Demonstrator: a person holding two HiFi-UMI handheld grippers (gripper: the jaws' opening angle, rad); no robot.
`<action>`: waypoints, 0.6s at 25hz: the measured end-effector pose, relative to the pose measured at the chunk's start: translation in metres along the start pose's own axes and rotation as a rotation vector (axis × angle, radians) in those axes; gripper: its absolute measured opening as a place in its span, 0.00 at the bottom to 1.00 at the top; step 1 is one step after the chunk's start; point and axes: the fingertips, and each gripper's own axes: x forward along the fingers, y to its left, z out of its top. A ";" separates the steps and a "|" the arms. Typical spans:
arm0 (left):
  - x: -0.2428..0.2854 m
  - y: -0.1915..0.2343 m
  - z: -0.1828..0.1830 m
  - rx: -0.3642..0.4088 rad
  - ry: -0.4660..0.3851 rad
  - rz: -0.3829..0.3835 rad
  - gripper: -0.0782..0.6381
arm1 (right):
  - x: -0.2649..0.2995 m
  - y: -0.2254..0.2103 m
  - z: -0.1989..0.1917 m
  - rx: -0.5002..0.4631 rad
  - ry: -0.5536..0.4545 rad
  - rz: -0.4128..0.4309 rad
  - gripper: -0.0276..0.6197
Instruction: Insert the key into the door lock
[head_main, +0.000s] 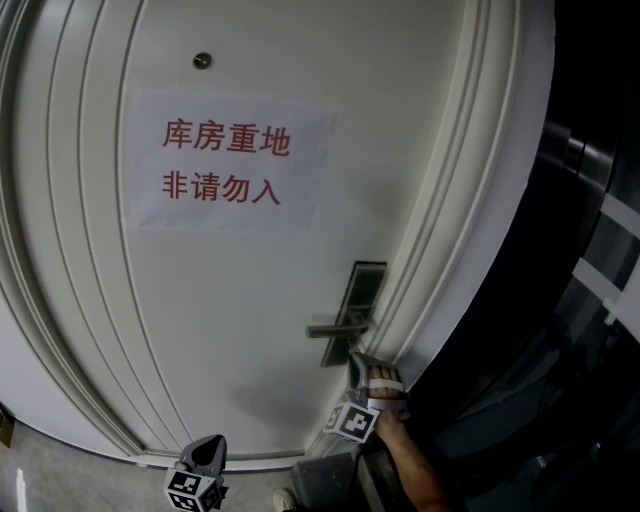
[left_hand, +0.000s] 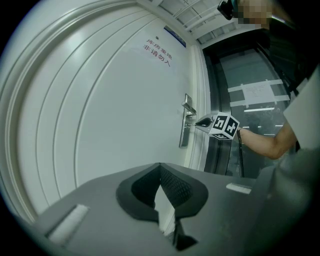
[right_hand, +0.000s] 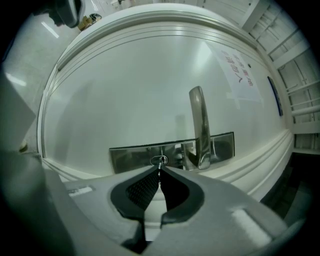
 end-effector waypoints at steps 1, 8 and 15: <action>0.000 0.000 0.000 -0.002 -0.001 0.001 0.11 | 0.001 -0.001 0.001 -0.002 0.001 -0.002 0.06; -0.002 0.007 -0.001 -0.007 0.001 0.015 0.11 | 0.007 -0.004 0.003 0.005 -0.004 -0.007 0.06; 0.002 0.009 -0.001 -0.009 -0.002 0.018 0.11 | 0.015 -0.005 0.006 -0.006 -0.010 -0.005 0.06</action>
